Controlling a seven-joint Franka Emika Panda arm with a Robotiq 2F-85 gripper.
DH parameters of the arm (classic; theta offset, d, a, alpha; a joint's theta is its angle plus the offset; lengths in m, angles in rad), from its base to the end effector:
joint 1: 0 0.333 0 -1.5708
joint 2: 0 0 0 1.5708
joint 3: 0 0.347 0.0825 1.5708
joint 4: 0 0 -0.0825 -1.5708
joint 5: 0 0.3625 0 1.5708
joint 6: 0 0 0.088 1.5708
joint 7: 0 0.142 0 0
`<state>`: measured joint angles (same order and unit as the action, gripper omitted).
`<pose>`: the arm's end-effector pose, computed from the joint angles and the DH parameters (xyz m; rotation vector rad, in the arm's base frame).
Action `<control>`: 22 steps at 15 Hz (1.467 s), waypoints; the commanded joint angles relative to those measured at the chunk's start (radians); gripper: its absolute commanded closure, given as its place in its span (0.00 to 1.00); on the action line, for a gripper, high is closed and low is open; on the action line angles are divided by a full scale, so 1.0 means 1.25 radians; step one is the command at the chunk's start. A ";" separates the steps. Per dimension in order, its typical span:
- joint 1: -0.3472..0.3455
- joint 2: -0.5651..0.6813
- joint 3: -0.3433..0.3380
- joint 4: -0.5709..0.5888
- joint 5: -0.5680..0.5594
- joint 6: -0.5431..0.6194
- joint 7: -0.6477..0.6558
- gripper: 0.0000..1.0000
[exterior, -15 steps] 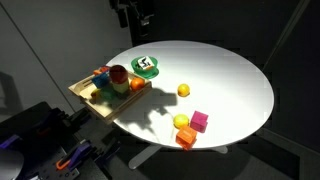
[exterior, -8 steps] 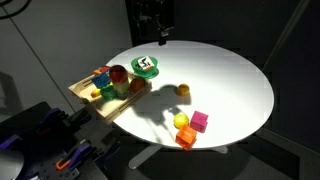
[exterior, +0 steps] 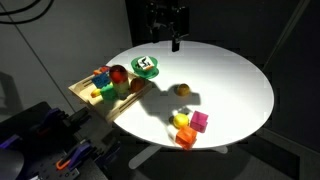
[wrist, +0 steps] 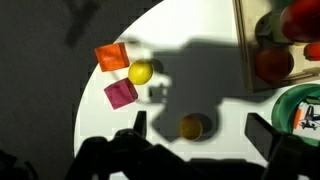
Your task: Pick up the yellow fruit closer to the center of the table and put it in the crate
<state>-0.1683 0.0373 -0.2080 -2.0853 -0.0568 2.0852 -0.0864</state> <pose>0.4915 -0.1984 0.4123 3.0677 -0.4027 -0.0754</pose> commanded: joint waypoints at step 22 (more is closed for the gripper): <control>-0.034 0.162 0.008 0.109 0.070 0.074 -0.034 0.00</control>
<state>-0.1895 0.1745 -0.2127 -2.0081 -0.0061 2.1568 -0.0869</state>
